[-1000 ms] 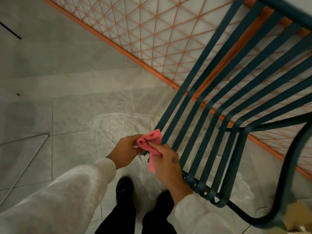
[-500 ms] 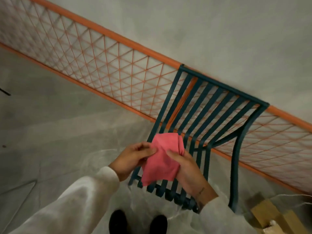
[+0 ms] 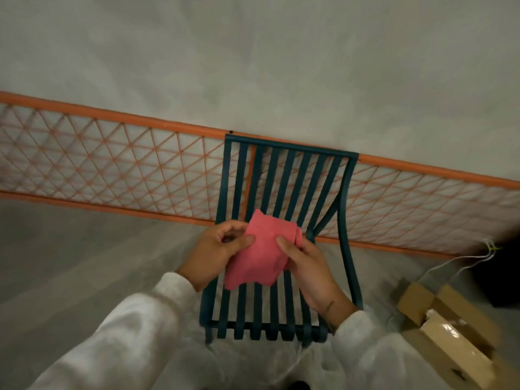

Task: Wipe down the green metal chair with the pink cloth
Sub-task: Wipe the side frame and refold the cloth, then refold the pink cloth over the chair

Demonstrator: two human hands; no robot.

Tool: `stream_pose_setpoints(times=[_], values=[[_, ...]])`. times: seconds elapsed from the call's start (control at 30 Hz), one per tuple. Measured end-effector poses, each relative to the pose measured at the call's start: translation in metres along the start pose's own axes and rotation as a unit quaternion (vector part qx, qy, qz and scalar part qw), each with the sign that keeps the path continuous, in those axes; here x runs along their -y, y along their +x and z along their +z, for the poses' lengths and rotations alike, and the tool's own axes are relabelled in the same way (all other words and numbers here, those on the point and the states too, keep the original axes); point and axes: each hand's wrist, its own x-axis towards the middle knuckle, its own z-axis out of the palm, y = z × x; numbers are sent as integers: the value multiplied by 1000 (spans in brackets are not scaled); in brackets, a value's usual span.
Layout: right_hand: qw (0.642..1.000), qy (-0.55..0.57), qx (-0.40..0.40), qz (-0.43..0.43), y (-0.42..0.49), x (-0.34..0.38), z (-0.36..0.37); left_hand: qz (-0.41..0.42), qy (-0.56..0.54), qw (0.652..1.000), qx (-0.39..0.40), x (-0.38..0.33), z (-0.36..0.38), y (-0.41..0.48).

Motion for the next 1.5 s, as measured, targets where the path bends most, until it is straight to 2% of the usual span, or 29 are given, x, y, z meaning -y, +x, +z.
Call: stream_pose_setpoints(times=[0.23, 0.5, 0.63, 0.73, 0.97, 1.13, 1.3, 1.37, 1.5], values=[[997, 68, 45, 18, -11, -5, -76, -35, -22, 999, 31, 2, 82, 27], [997, 24, -57, 44, -26, -30, -223, -141, -47, 987, 56, 38, 223, 49], [993, 15, -84, 76, -42, -53, -320, -184, 21, 977, 106, 71, 321, 48], [987, 5, -85, 133, -55, -82, -394, -219, 50, 965, 133, 111, 394, 45], [963, -78, -51, 252, -56, -189, -495, -324, 67, 938, 105, 242, 480, 44], [944, -118, -90, 296, -21, -299, -528, -417, 51, 905, 62, 359, 505, 72], [926, -145, -113, 331, 41, -434, -545, -393, 97, 914, 14, 496, 519, 110], [920, -157, -107, 341, 66, -488, -551, -368, 119, 922, 9, 556, 520, 121], [919, -188, -74, 339, 108, -566, -554, -372, 139, 917, -22, 651, 515, 142]])
